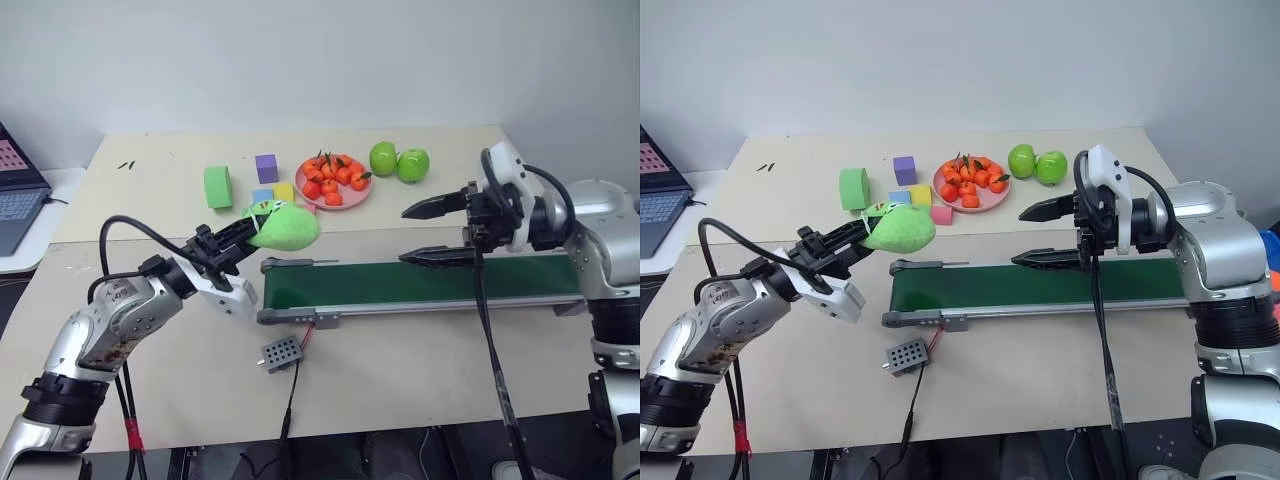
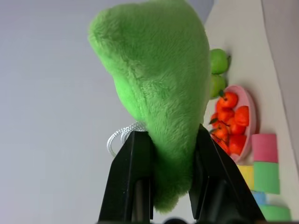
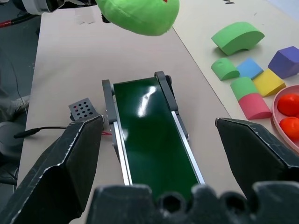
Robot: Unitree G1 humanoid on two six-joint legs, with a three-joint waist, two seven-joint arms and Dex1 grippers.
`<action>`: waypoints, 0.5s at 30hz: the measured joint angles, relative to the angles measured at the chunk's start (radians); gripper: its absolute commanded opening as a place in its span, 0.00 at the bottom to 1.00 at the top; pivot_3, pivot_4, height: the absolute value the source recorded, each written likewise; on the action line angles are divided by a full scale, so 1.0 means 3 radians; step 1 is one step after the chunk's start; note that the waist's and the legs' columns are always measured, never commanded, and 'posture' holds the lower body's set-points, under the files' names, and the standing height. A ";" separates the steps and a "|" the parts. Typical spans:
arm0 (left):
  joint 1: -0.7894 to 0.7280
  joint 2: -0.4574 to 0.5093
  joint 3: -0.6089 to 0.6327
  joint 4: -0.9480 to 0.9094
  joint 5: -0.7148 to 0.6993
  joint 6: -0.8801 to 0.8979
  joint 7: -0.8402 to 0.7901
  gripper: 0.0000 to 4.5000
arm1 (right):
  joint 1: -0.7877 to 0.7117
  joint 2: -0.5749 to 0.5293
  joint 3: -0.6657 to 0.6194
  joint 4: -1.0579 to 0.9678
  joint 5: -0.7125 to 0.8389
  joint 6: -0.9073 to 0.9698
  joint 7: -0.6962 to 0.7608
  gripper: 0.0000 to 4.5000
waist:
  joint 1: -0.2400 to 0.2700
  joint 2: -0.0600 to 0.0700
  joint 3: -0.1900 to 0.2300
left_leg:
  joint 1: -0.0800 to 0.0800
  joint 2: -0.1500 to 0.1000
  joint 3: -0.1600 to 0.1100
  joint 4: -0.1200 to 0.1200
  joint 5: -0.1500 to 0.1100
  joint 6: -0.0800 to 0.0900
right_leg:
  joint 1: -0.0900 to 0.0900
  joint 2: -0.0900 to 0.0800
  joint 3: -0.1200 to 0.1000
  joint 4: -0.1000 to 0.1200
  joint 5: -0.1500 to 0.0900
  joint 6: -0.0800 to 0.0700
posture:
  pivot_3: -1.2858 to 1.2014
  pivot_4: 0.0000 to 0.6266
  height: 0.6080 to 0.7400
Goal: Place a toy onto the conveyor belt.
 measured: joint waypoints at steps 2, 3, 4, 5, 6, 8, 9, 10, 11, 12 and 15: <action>0.0009 -0.0005 0.0007 0.0028 0.0209 -0.0108 0.0207 0.21 | 0.0000 -0.0002 0.0000 -0.0001 0.0000 0.0000 -0.0004 1.00 | 0.0000 0.0000 0.0000 | 0.0000 0.0000 0.0000 0.0000 0.0000 0.0000 | 0.0000 0.0000 0.0000 0.0000 0.0000 0.0000 | 0.52 0.24 1.00; 0.0009 -0.0009 0.0008 0.0046 0.0296 -0.0151 0.0299 0.21 | 0.0000 -0.0008 0.0000 -0.0002 0.0000 0.0001 -0.0004 1.00 | 0.0000 0.0000 0.0000 | 0.0000 0.0000 0.0000 0.0000 0.0000 0.0000 | 0.0000 0.0000 0.0000 0.0000 0.0000 0.0000 | 0.52 0.24 1.00; 0.0009 -0.0015 0.0008 0.0069 0.0331 -0.0183 0.0359 0.21 | 0.0000 -0.0017 0.0000 -0.0002 0.0000 0.0001 -0.0003 1.00 | 0.0000 0.0000 0.0000 | 0.0000 0.0000 0.0000 0.0000 0.0000 0.0000 | 0.0000 0.0000 0.0000 0.0000 0.0000 0.0000 | 0.52 0.24 1.00; 0.0004 -0.0029 0.0006 0.0119 0.0366 -0.0210 0.0414 0.21 | 0.0000 -0.0029 0.0000 -0.0003 0.0000 0.0001 -0.0003 1.00 | 0.0000 0.0000 0.0000 | 0.0000 0.0000 0.0000 0.0000 0.0000 0.0000 | 0.0000 0.0000 0.0000 0.0001 0.0000 0.0000 | 0.52 0.24 1.00; 0.0004 -0.0039 -0.0004 0.0181 0.0392 -0.0224 0.0451 0.21 | 0.0000 -0.0038 -0.0002 -0.0007 0.0000 0.0001 -0.0003 1.00 | 0.0000 0.0001 -0.0001 | 0.0001 0.0000 0.0000 0.0000 0.0000 0.0000 | 0.0000 0.0000 0.0000 0.0002 0.0000 0.0000 | 0.52 0.24 1.00; 0.0004 -0.0060 -0.0033 0.0313 0.0444 -0.0229 0.0497 0.21 | 0.0001 -0.0049 -0.0006 -0.0013 0.0000 0.0005 -0.0007 1.00 | -0.0001 0.0001 -0.0001 | 0.0001 0.0000 0.0000 0.0000 0.0000 0.0000 | 0.0000 0.0000 0.0000 0.0003 0.0000 0.0000 | 0.52 0.24 1.00; 0.0004 -0.0066 -0.0057 0.0361 0.0476 -0.0235 0.0521 0.21 | 0.0007 -0.0056 -0.0008 -0.0024 0.0002 0.0008 -0.0012 1.00 | -0.0002 0.0001 -0.0001 | 0.0001 0.0000 0.0000 0.0000 0.0000 0.0000 | 0.0000 0.0000 0.0000 0.0003 0.0000 0.0000 | 0.52 0.24 1.00; 0.0004 -0.0071 -0.0090 0.0399 0.0523 -0.0245 0.0542 0.21 | 0.0014 -0.0064 -0.0009 -0.0039 0.0004 0.0012 -0.0021 1.00 | -0.0002 0.0001 -0.0001 | 0.0001 0.0000 0.0000 0.0000 0.0000 0.0000 | 0.0000 0.0000 0.0000 0.0003 0.0000 0.0000 | 0.52 0.24 1.00; 0.0004 -0.0079 -0.0126 0.0441 0.0557 -0.0247 0.0564 0.21 | 0.0020 -0.0067 -0.0011 -0.0047 0.0006 0.0016 -0.0031 1.00 | -0.0002 0.0001 -0.0001 | 0.0001 0.0000 0.0000 0.0000 0.0000 0.0000 | -0.0001 0.0000 0.0000 0.0003 0.0000 0.0000 | 0.52 0.24 1.00; 0.0005 -0.0087 -0.0166 0.0482 0.0591 -0.0257 0.0586 0.21 | 0.0025 -0.0068 -0.0011 -0.0051 0.0006 0.0024 -0.0038 1.00 | -0.0001 0.0001 -0.0001 | 0.0000 0.0000 0.0000 0.0000 0.0000 0.0000 | -0.0001 0.0000 0.0000 0.0003 0.0000 0.0000 | 0.52 0.24 1.00; 0.0003 -0.0094 -0.0246 0.0563 0.0692 -0.0320 0.0658 0.21 | 0.0057 -0.0076 -0.0015 -0.0084 0.0011 0.0048 -0.0045 1.00 | 0.0000 0.0001 -0.0001 | 0.0000 0.0000 0.0000 0.0000 0.0000 0.0000 | -0.0001 0.0000 0.0000 0.0003 0.0000 0.0000 | 0.52 0.24 1.00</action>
